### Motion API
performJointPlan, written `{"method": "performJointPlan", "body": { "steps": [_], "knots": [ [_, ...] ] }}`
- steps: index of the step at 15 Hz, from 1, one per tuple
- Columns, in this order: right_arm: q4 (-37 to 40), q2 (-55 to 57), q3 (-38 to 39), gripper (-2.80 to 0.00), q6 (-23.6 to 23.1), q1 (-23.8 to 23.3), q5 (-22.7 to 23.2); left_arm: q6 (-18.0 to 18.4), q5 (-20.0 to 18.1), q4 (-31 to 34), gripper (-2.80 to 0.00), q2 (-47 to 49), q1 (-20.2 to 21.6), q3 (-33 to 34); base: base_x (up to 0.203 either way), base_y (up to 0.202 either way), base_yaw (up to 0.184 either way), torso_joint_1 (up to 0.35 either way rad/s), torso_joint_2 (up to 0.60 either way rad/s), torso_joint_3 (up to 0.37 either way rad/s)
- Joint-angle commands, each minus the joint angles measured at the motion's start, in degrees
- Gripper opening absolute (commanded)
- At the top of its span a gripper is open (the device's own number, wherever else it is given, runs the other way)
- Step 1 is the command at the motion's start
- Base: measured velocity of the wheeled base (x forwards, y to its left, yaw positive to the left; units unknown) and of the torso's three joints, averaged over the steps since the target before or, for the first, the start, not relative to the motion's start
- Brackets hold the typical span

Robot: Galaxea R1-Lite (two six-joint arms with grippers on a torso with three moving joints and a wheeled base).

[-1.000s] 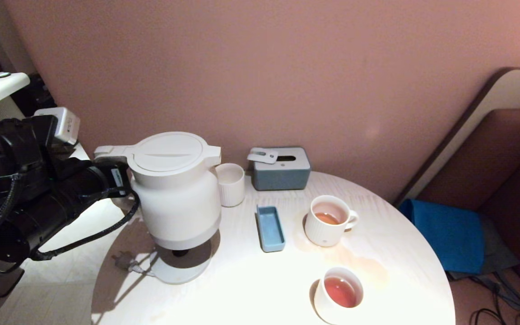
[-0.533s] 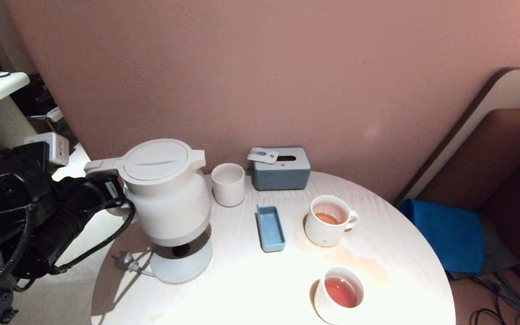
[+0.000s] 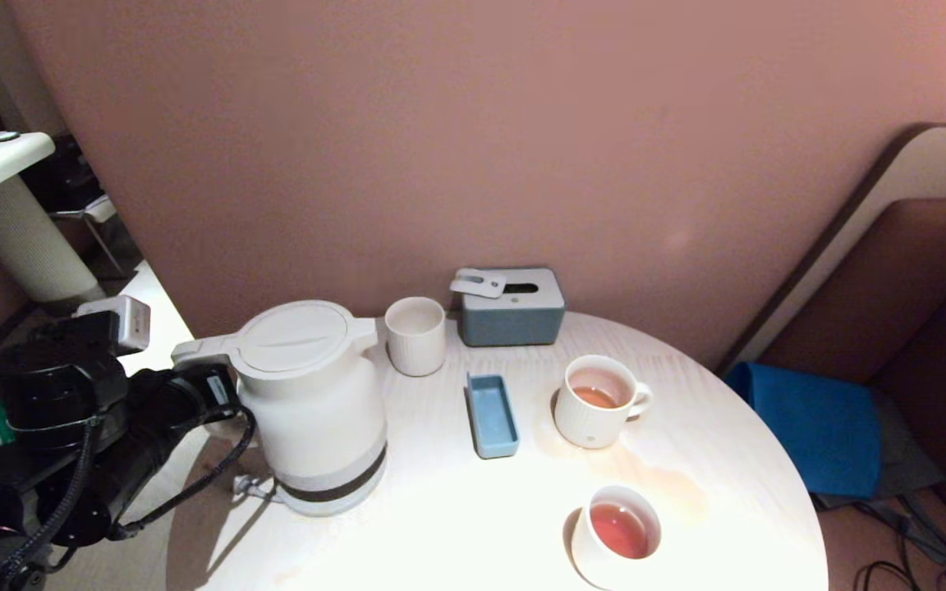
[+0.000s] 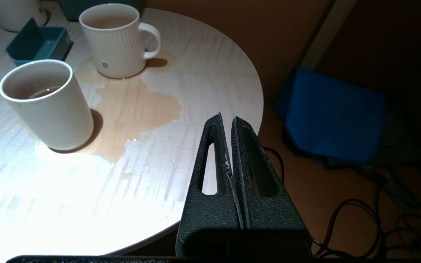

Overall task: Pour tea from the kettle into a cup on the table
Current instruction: Put down the kettle on the table

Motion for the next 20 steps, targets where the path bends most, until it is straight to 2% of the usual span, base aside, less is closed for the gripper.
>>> {"method": "performJointPlan", "body": {
  "steps": [1,3,4,20],
  "knots": [
    [0.0,0.1,0.0,-2.8,-0.1,0.0,0.0,0.1,0.2,-4.5,-2.8,3.6,0.0,1.0,0.0,0.0,0.0,0.0,0.0,0.0],
    [0.0,0.1,0.0,-2.8,-0.1,0.0,0.0,1.3,0.1,-9.8,-2.8,5.2,0.0,2.6,0.0,0.0,0.0,0.0,0.0,0.0],
    [0.0,0.1,0.0,-2.8,-0.1,0.0,0.0,1.7,0.1,-10.5,-2.8,5.9,0.0,2.7,0.0,0.0,0.0,0.0,0.0,0.0],
    [0.0,0.1,0.0,-2.8,-0.1,0.0,0.0,3.5,-0.1,-10.7,-2.8,8.1,0.0,5.7,0.0,0.0,0.0,0.0,0.0,0.0]
  ]
}}
